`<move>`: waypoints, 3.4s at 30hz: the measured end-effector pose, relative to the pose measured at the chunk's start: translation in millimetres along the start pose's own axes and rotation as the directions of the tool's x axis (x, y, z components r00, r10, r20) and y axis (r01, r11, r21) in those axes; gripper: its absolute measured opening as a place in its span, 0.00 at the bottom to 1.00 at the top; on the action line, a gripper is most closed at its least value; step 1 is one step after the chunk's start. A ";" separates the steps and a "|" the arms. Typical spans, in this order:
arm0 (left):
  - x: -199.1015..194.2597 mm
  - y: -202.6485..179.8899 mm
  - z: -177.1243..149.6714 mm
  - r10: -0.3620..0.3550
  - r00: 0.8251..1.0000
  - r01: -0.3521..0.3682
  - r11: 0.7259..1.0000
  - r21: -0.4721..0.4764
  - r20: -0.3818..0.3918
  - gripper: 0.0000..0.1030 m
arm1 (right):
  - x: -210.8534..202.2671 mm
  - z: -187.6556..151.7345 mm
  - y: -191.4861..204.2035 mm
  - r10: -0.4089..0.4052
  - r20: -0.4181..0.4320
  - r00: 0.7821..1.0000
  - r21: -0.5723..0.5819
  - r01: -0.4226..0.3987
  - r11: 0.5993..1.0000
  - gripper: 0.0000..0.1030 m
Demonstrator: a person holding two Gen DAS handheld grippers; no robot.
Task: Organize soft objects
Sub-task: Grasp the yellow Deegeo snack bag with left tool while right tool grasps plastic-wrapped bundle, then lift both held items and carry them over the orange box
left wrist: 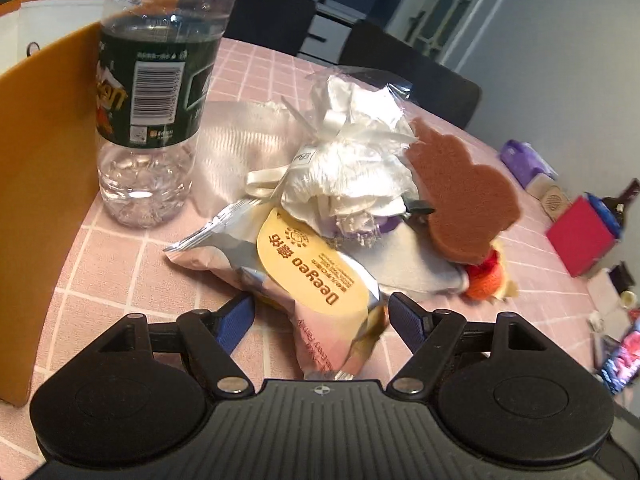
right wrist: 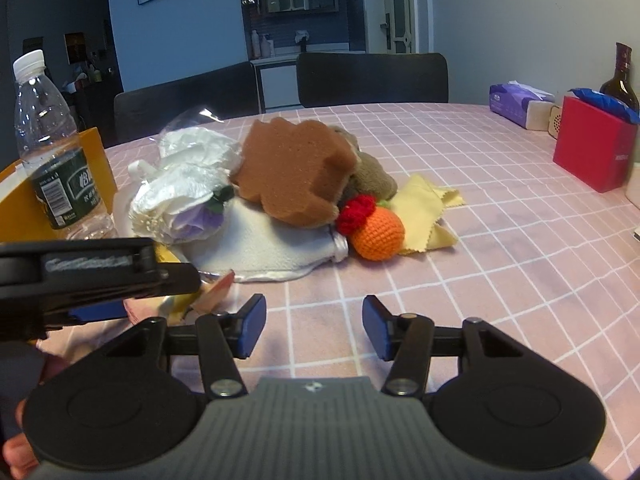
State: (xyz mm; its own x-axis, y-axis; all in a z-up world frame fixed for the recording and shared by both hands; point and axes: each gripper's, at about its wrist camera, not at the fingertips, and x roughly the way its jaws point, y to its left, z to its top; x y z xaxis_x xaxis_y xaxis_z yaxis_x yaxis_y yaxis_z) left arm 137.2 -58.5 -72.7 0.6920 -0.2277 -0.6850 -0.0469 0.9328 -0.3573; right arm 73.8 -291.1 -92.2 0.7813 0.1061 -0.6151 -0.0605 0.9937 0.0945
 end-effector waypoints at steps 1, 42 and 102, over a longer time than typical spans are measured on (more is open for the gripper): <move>2.6 -3.3 0.9 0.015 1.000 -0.015 1.000 0.004 -0.004 0.88 | 0.3 -0.1 0.4 0.000 -0.001 1.000 -0.003 0.000 1.000 0.53; -47.0 19.1 -27.8 0.078 0.996 -0.091 0.947 0.308 0.052 0.83 | 25.4 24.3 63.4 0.197 -0.014 0.980 -0.158 -0.197 0.968 0.44; -157.3 2.4 -31.8 -0.124 0.963 0.036 0.940 0.339 0.241 0.49 | -103.9 22.3 38.1 0.177 0.163 0.971 -0.106 -0.161 0.981 0.39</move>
State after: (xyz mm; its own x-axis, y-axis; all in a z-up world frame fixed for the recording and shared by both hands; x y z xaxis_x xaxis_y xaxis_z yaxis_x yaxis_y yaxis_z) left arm 5.3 -29.4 14.0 0.8453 -0.2675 -0.4625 0.2250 0.9634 -0.1460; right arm 4.2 -265.1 -7.2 0.8487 0.2730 -0.4530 -0.2514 0.9618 0.1086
